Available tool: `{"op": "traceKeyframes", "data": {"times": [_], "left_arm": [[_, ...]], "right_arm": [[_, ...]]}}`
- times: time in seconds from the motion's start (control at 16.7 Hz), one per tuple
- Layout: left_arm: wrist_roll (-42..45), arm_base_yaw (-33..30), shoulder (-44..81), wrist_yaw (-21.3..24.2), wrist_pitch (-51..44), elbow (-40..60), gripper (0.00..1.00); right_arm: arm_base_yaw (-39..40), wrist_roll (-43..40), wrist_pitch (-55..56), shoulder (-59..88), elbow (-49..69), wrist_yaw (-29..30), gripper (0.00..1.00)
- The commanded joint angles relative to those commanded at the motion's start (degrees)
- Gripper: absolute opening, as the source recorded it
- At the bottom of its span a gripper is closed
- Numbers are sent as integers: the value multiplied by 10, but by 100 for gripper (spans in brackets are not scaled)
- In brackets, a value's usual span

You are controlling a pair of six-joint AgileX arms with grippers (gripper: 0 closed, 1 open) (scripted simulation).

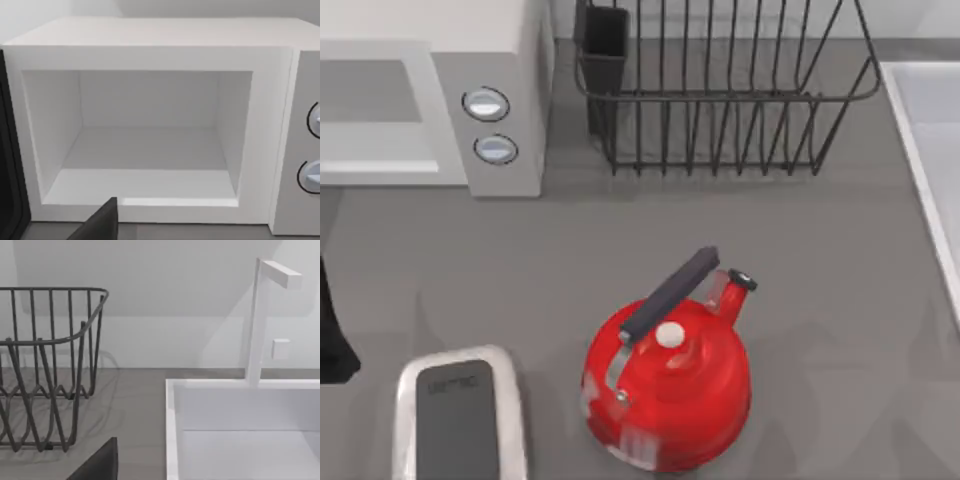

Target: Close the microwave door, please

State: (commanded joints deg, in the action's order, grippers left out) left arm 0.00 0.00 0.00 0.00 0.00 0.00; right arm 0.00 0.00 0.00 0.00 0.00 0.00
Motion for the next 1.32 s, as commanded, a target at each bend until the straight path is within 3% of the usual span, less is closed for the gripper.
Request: {"op": "traceKeyframes", "data": {"times": [0.06, 0.84, 1.32], "left_arm": [[0, 0, 0, 0, 0, 0, 100], [0, 0, 0, 0, 0, 0, 2], [0, 0, 0, 0, 0, 0, 0]], "right_arm": [[0, 0, 0, 0, 0, 0, 100], [0, 0, 0, 0, 0, 0, 100], [0, 0, 0, 0, 0, 0, 100]]}}
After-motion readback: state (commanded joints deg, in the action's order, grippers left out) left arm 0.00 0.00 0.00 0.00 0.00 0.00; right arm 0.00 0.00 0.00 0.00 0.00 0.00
